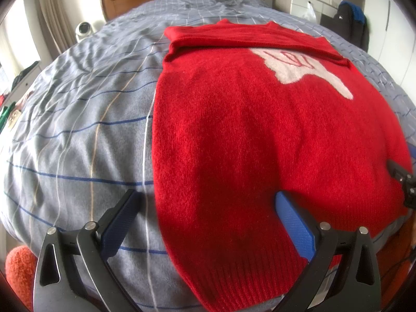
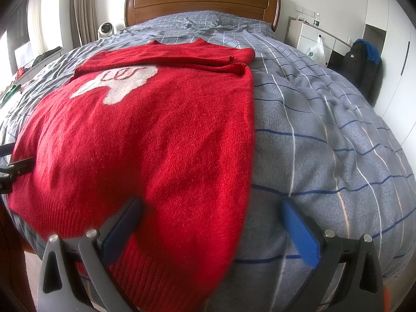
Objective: Fold small clothes
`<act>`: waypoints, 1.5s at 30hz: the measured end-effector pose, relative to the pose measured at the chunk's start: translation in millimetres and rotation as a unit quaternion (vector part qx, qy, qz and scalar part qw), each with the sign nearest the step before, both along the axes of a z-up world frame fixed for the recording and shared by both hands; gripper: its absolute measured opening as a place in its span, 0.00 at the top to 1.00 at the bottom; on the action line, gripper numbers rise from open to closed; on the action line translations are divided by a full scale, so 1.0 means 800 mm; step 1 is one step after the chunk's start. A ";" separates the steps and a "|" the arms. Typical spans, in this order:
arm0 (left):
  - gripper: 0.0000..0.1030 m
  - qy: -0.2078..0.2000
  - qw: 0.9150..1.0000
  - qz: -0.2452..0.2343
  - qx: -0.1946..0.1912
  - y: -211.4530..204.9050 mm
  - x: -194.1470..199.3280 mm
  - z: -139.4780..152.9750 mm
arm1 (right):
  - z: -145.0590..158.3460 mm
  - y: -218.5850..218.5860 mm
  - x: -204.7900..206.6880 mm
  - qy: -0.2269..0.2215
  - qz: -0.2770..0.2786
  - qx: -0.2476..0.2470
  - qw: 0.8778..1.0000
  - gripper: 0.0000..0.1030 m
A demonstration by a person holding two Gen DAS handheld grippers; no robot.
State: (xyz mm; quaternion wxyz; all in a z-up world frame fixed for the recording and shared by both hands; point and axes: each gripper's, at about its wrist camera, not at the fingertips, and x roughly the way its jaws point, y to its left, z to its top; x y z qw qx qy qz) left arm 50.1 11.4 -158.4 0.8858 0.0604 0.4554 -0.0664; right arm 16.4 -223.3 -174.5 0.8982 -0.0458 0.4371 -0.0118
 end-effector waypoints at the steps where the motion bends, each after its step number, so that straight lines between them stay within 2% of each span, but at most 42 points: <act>1: 0.00 0.000 1.000 0.000 0.000 0.001 0.000 0.001 | 0.000 0.000 0.000 0.000 0.000 0.000 1.000 0.01; 28: 0.00 0.001 1.000 -0.001 0.003 -0.001 0.000 0.000 | 0.000 0.000 -0.001 0.002 0.001 -0.002 1.000 0.01; 31: 0.00 0.029 0.999 0.001 0.018 0.008 -0.004 0.005 | 0.001 -0.003 -0.003 0.010 0.007 -0.002 1.000 0.01; 33: 0.01 0.049 0.998 0.015 0.024 0.026 -0.012 0.015 | 0.007 -0.011 -0.005 0.036 0.020 0.002 0.999 0.01; 35: 0.01 0.060 0.998 0.026 0.007 0.048 -0.022 0.025 | 0.019 -0.026 -0.012 0.059 0.016 0.003 0.998 0.01; 37: 0.01 0.074 0.997 0.033 -0.021 0.069 -0.029 0.029 | 0.035 -0.045 -0.031 0.064 0.004 0.029 0.998 0.01; 39: 0.02 0.101 0.993 0.030 -0.054 0.082 -0.029 0.025 | 0.043 -0.061 -0.048 0.071 0.005 0.083 0.994 0.01; 41: 0.04 0.124 0.989 0.015 -0.074 0.078 -0.028 0.015 | 0.037 -0.074 -0.058 0.099 0.005 0.159 0.982 0.03; 42: 0.11 0.133 0.988 0.009 -0.077 0.075 -0.028 0.010 | 0.030 -0.076 -0.061 0.115 0.006 0.188 0.975 0.05; 43: 0.20 0.143 0.987 0.003 -0.076 0.073 -0.027 0.003 | 0.019 -0.078 -0.063 0.135 0.007 0.219 0.966 0.11; 44: 0.22 0.153 0.986 -0.001 -0.071 0.071 -0.026 -0.003 | 0.011 -0.079 -0.064 0.147 0.008 0.238 0.960 0.19; 45: 0.24 0.156 0.985 -0.003 -0.069 0.071 -0.027 -0.007 | 0.003 -0.079 -0.065 0.157 0.007 0.252 0.955 0.21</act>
